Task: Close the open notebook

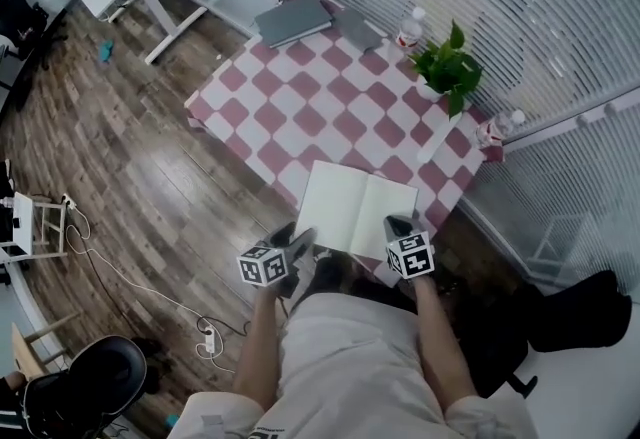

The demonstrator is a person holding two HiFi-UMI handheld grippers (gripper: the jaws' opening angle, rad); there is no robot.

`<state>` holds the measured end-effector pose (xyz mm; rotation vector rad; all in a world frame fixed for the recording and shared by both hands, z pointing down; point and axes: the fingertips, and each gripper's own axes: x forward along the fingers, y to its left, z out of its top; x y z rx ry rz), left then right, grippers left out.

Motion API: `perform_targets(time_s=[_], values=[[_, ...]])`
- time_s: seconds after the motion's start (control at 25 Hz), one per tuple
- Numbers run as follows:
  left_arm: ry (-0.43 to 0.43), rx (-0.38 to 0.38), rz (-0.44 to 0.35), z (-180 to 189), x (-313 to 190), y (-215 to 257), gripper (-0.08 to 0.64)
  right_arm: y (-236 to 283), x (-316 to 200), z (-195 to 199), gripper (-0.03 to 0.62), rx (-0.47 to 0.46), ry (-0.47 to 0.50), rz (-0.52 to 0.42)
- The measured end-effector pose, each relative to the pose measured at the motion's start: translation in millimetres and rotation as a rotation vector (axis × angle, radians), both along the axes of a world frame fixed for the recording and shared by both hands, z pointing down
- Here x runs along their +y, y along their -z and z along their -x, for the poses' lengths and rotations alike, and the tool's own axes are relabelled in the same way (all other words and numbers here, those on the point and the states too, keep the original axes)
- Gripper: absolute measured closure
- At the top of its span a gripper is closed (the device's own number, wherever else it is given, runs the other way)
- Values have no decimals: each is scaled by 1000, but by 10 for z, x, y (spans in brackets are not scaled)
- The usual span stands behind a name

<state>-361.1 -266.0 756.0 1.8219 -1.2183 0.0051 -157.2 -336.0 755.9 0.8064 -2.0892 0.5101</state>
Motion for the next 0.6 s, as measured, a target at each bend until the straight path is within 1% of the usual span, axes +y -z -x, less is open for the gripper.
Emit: perform_targets(time_s=[0.08,0.12,0.28,0.4,0.44,0.52,0.6], values=[[-33,45,-6,-104,-14,7,314,-7,19,5,591,20,16,-6],[-41,50,-11,-126,-31,20,314,-11,19,10,591,30,22,-12],[-38,25,-13,-113,-66,78,316,-9,3,2,591,43,23,-35],[-50,-17,-21,-102,-54,138,319,-9,-3,-8,591,35,10,-62],[-49,-36,-26,-91,-61,158,332,-9,-10,-3,591,28,7,-70],[-32,-63,-36,-61,-68,205,393,-10,-13,7,591,19,8,-81],[-18,-80,-44,-50,-64,255,420,-6,-2,4,591,14,11,-83]])
